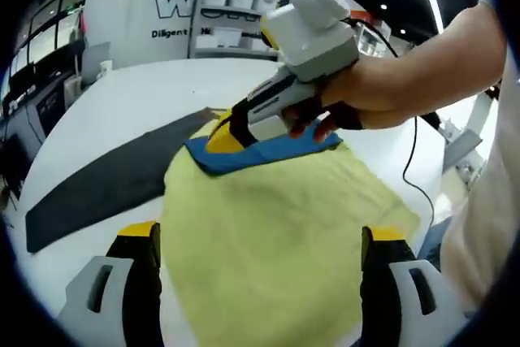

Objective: Fold the garment on the visible template until the final outline fits inside the template.

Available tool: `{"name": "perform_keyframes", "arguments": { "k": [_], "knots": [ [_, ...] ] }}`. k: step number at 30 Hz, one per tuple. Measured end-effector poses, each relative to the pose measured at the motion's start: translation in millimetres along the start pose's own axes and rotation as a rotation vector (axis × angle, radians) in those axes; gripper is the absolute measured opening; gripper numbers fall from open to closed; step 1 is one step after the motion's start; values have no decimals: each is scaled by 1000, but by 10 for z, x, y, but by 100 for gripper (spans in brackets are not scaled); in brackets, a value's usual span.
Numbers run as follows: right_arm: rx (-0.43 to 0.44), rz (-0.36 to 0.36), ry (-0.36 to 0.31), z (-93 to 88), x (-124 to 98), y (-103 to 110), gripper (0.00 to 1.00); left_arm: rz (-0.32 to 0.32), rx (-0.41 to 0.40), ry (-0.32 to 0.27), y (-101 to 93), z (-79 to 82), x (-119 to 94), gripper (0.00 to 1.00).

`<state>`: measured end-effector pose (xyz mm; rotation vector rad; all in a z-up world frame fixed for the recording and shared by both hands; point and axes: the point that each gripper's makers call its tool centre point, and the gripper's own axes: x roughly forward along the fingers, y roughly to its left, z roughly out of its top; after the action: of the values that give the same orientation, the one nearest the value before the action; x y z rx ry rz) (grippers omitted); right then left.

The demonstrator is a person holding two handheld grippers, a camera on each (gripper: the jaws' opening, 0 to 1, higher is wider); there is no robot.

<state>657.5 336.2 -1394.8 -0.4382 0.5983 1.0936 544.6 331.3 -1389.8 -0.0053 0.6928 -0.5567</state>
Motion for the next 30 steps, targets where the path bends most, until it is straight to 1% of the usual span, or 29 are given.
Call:
{"name": "perform_keyframes", "arguments": {
  "k": [2, 5, 7, 8, 10, 13, 15, 20, 24, 27, 30],
  "knots": [
    [16, 9, -2, -17, -57, 36, 6, 0, -10, -1, 8, -7, 10, 99],
    [23, 32, -5, -57, -129, 102, 12, 2, -14, -8, 7, 12, 21, 99],
    [8, 33, -24, -48, -217, 131, 12, 2, -20, -13, 12, 30, 26, 99],
    [14, 38, -32, -42, -249, 143, 12, 1, -24, -14, 15, 36, 27, 99],
    [14, 35, -44, -41, -333, 165, 16, 2, -23, -18, 31, 48, 27, 99],
    [6, 33, -88, 0, -479, 191, 22, 3, -24, -20, 63, 56, 28, 99],
    [17, 32, -120, 39, -557, 202, 25, 3, -28, -17, 90, 51, 35, 99],
    [19, 25, -160, 53, -764, 228, 33, 1, -27, -25, 124, 102, 38, 99],
    [25, 17, -178, 17, -881, 252, 39, 6, -21, -37, 148, 161, 27, 99],
    [9, 9, -167, -68, -962, 290, 44, 12, -23, -41, 162, 169, 15, 99],
    [16, 6, -164, -129, -1052, 301, 48, 21, -33, -43, 207, 170, -5, 98]
  ]
}}
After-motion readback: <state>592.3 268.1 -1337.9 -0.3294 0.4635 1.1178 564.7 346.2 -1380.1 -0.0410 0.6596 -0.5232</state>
